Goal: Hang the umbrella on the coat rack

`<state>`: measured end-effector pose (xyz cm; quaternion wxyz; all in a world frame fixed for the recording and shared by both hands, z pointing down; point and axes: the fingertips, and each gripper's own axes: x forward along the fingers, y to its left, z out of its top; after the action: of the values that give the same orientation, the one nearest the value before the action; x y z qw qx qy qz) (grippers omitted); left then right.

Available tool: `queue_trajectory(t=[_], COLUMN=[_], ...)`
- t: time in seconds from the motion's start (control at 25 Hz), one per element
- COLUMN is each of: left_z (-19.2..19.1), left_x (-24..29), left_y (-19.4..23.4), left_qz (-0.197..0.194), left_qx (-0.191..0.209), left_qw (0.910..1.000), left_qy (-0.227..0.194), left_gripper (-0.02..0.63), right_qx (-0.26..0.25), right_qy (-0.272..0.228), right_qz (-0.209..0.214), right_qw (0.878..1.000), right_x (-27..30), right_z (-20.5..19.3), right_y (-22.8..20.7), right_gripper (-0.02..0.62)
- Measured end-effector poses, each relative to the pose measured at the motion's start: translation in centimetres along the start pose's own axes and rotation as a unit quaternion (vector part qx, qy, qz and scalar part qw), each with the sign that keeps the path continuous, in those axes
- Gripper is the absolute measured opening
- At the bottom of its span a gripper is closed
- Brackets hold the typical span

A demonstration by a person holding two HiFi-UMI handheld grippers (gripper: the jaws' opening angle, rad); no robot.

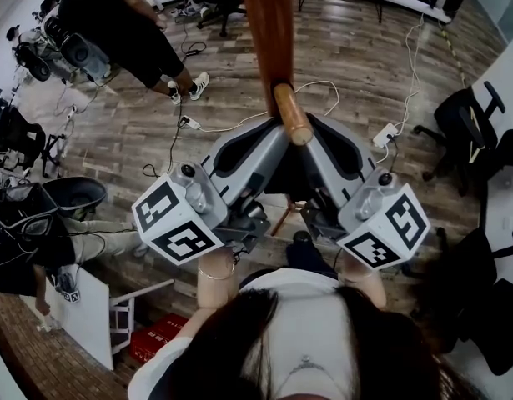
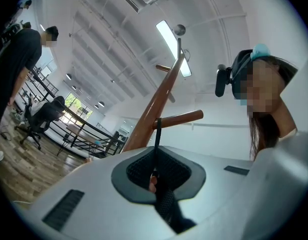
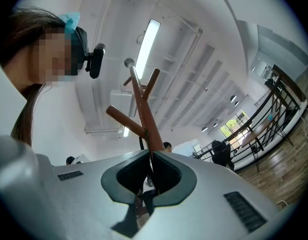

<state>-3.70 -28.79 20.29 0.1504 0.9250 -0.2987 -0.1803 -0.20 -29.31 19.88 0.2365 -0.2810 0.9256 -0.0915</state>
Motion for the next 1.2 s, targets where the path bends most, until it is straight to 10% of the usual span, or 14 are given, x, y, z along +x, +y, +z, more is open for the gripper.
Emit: queue_trajectory(t=[1.2], left_z=[-1.8], left_x=[-6.4], left_y=[-3.5], left_qz=[0.031], left_qx=[0.017], left_qw=[0.9994], left_qy=[0.0], left_gripper=[0.012], right_qx=[-0.066], right_qy=[0.021], right_qz=[-0.072], right_qw=[0.995], right_x=[-4.8], right_z=[-2.0], right_y=[6.1], right_gripper=[0.035])
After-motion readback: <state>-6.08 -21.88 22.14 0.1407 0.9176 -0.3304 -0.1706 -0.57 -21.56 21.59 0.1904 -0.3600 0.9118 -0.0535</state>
